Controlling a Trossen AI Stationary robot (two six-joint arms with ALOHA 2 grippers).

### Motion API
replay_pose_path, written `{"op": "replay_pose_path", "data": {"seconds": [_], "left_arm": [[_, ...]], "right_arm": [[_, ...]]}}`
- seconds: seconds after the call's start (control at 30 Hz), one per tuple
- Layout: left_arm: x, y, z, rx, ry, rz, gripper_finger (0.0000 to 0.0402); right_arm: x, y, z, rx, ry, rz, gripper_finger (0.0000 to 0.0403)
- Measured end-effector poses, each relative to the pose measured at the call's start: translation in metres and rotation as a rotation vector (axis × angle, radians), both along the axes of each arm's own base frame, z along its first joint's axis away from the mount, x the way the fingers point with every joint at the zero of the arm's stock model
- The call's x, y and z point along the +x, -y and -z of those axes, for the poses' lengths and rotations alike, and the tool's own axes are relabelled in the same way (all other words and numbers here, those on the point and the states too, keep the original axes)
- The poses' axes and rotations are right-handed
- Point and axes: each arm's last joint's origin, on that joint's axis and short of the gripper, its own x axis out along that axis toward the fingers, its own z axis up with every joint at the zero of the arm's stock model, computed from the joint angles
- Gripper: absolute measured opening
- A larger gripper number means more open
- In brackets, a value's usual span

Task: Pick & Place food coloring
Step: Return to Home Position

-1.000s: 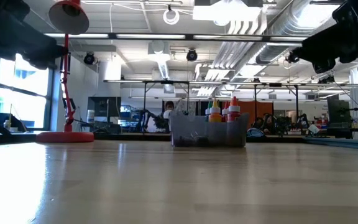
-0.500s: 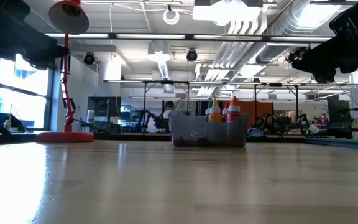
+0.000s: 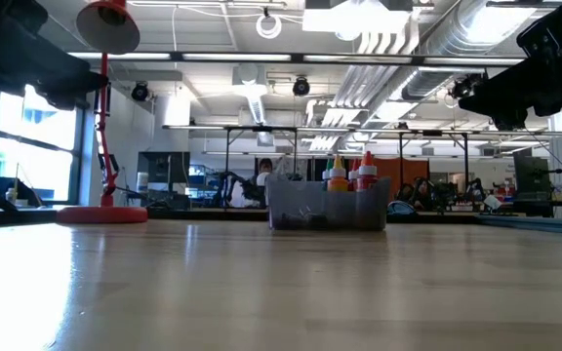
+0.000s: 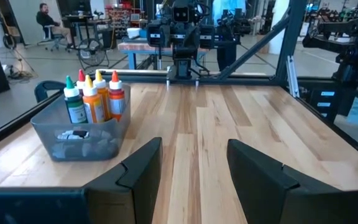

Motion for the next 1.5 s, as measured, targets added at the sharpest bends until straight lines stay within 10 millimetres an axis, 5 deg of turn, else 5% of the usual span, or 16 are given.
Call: {"op": "replay_pose_path", "data": {"seconds": [1.5], "left_arm": [[0.0, 0.0, 0.0004, 0.001, -0.002, 0.0, 0.0179]], "right_arm": [[-0.0001, 0.0, 0.0004, -0.087, -0.013, -0.01, 0.0185]]}}
